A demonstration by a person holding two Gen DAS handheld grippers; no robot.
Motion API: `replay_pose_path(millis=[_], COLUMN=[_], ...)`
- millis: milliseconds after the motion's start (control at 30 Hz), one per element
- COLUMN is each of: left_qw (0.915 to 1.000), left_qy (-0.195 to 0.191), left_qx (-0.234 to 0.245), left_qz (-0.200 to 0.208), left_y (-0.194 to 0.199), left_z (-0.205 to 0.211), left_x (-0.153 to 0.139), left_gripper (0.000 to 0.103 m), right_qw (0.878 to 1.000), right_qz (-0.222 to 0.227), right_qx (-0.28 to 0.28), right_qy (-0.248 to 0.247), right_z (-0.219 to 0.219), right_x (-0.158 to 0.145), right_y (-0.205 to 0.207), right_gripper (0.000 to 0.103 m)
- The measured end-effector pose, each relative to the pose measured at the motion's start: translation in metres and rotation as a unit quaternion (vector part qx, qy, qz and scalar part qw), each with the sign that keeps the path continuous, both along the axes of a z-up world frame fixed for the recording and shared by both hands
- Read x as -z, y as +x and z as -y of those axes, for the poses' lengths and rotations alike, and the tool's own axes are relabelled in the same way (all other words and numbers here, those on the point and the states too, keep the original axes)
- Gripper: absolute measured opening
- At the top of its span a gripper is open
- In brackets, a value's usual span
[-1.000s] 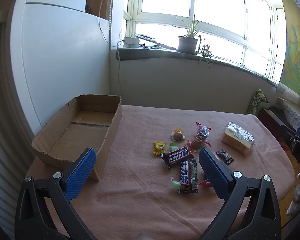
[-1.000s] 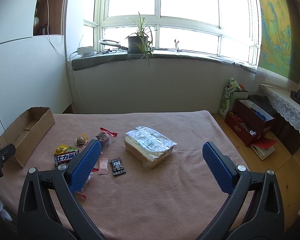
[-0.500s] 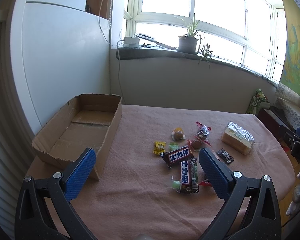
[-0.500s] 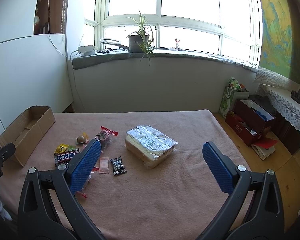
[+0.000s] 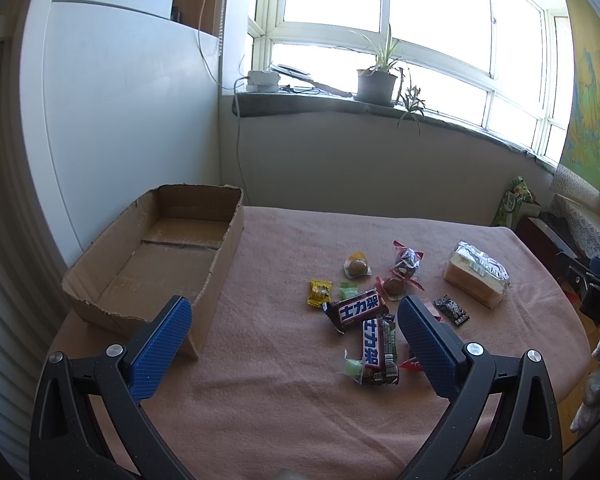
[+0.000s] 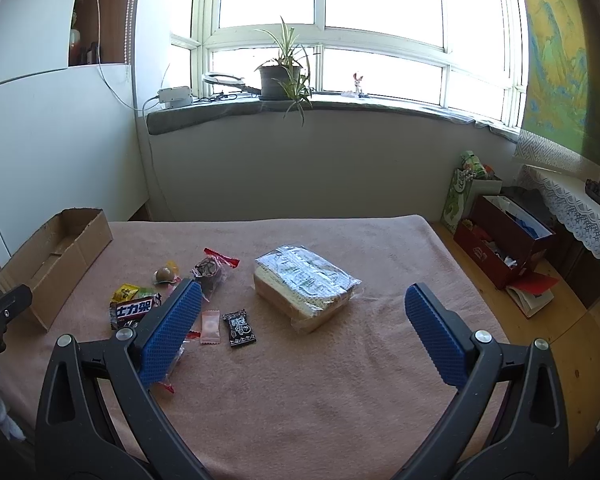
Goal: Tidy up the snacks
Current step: 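Move right tool to the clear brown-snack bag while left tool approaches the green candy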
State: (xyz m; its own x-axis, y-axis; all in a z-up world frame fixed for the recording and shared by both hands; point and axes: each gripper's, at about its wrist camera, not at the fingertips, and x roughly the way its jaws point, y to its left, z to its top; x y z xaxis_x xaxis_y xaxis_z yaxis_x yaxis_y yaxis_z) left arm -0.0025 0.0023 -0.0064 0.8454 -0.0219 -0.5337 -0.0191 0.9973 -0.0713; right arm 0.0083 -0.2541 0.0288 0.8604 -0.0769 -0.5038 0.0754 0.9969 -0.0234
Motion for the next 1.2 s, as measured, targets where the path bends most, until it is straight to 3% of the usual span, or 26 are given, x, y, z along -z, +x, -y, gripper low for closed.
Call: replay_pose_path(millis=[300,367,433,533,700,933,1000,1200], left_qw=[0.9996,0.9991,0.9983,0.9964,0.9919,0.9834,0.9808,0.9770], left_qy=[-0.006,-0.013,-0.020,-0.040,-0.070,-0.102,-0.109,-0.115], left_qx=[0.007,0.011,0.015,0.029,0.050,0.078,0.087,0.097], left_qz=[-0.026,-0.039,-0.052,-0.069,-0.093,-0.128,-0.136,-0.151], left_y=[0.002,0.003,0.004,0.006,0.009,0.016,0.018,0.026], left_z=[-0.003,-0.006,-0.007,-0.009,-0.008,-0.005,-0.003,0.006], left_x=[0.015,0.021,0.027,0.034,0.043,0.056,0.060,0.070], left_gripper=[0.096,0.091,0.085,0.077,0.064,0.049,0.047,0.043], right_qw=[0.999,0.999,0.998,0.995,0.986,0.973,0.969,0.955], right_qz=[-0.021,-0.029,-0.040,-0.060,-0.098,-0.129,-0.141,-0.173], right_qx=[-0.023,-0.033,-0.045,-0.061,-0.088,-0.114,-0.125,-0.148], right_qy=[0.020,0.025,0.035,0.058,0.101,0.152,0.161,0.189], right_z=[0.004,0.002,0.002,0.003,-0.002,-0.012,-0.017,-0.033], right_x=[0.012,0.016,0.022,0.031,0.046,0.060,0.063,0.078], right_y=[0.005,0.006,0.007,0.011,0.019,0.029,0.033,0.049], right_gripper=[0.103,0.102,0.094,0.093,0.081,0.076,0.070,0.064])
